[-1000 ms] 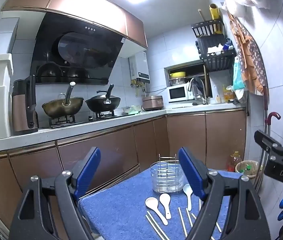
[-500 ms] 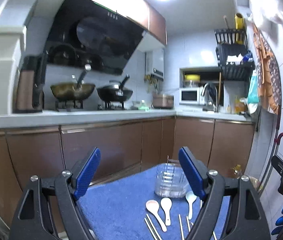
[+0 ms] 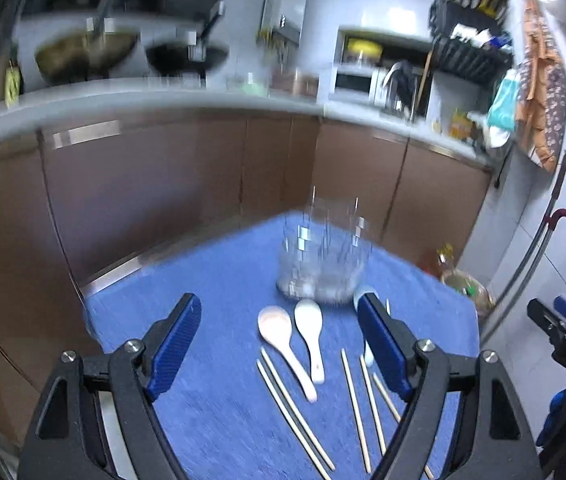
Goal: Organize utensils
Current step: 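Lower both tools toward the loose wooden chopsticks on the blue towel, then close the right tool on a wooden chopstick while the left tool grasps another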
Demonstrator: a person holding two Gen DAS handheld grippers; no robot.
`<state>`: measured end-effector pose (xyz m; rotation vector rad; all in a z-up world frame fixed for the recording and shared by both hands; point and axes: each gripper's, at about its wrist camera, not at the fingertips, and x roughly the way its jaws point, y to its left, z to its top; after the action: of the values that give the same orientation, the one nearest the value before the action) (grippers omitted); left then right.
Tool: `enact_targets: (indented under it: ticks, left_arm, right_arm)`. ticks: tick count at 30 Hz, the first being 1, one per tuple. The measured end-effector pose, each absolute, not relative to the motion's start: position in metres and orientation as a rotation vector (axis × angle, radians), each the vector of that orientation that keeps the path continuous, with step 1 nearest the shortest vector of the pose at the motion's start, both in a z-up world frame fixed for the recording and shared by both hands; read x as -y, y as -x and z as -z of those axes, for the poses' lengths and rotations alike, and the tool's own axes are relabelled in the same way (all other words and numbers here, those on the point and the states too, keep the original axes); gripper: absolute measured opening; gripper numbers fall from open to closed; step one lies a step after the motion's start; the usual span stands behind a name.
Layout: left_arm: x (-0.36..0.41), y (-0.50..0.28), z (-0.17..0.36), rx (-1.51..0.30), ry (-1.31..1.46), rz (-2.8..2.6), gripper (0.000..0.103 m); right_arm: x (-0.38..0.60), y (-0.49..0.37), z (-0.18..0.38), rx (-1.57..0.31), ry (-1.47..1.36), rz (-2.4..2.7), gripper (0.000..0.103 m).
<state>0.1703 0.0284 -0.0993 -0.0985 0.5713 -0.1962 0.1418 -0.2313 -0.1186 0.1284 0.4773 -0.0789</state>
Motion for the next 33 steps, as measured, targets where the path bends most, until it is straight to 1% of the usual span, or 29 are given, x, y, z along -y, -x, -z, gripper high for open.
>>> enact_targets:
  ticks: [1, 2, 4, 6, 7, 9, 11, 13, 15, 16, 18, 23, 27, 30, 33]
  left_arm:
    - [-0.029, -0.180, 0.109, -0.627, 0.110, 0.206, 0.079]
    - [-0.030, -0.188, 0.119, -0.676, 0.122, 0.212, 0.079]
    - [-0.033, -0.205, 0.143, -0.791, 0.156, 0.232, 0.078]
    - [-0.038, -0.219, 0.165, -0.894, 0.209, 0.248, 0.078]
    - [-0.040, -0.227, 0.177, -0.947, 0.246, 0.256, 0.078]
    - [-0.047, -0.239, 0.198, -1.029, 0.302, 0.261, 0.077]
    - [-0.051, -0.249, 0.211, -1.075, 0.315, 0.245, 0.076]
    - [-0.052, -0.257, 0.222, -1.116, 0.317, 0.225, 0.071]
    - [-0.053, -0.264, 0.231, -1.156, 0.322, 0.215, 0.059]
    - [-0.052, -0.268, 0.235, -1.169, 0.319, 0.210, 0.057]
    - [-0.051, -0.274, 0.246, -1.203, 0.319, 0.200, 0.048]
    - [-0.047, -0.283, 0.257, -1.242, 0.320, 0.196, 0.039]
    - [-0.041, -0.293, 0.259, -1.262, 0.296, 0.192, 0.029]
    - [-0.038, -0.300, 0.265, -1.282, 0.277, 0.183, 0.025]
    - [-0.033, -0.304, 0.267, -1.285, 0.251, 0.178, 0.024]
  right_arm:
    - [0.234, -0.148, 0.125, -0.528, -0.154, 0.062, 0.103]
    - [0.237, -0.155, 0.132, -0.540, -0.166, 0.047, 0.103]
    - [0.240, -0.170, 0.152, -0.629, -0.213, 0.005, 0.098]
    - [0.241, -0.178, 0.166, -0.698, -0.250, -0.034, 0.085]
    - [0.244, -0.183, 0.171, -0.729, -0.248, -0.042, 0.082]
    - [0.247, -0.190, 0.181, -0.775, -0.245, -0.049, 0.071]
    - [0.247, -0.194, 0.187, -0.810, -0.241, -0.057, 0.065]
    - [0.248, -0.200, 0.192, -0.834, -0.219, -0.053, 0.064]
    - [0.247, -0.204, 0.197, -0.850, -0.213, -0.052, 0.064]
    - [0.248, -0.205, 0.198, -0.857, -0.210, -0.052, 0.064]
    - [0.249, -0.209, 0.202, -0.868, -0.204, -0.048, 0.064]
    - [0.250, -0.213, 0.212, -0.881, -0.210, -0.045, 0.064]
    - [0.253, -0.215, 0.216, -0.886, -0.215, -0.045, 0.064]
    - [0.255, -0.216, 0.219, -0.889, -0.222, -0.042, 0.064]
    - [0.255, -0.218, 0.222, -0.894, -0.219, -0.041, 0.064]
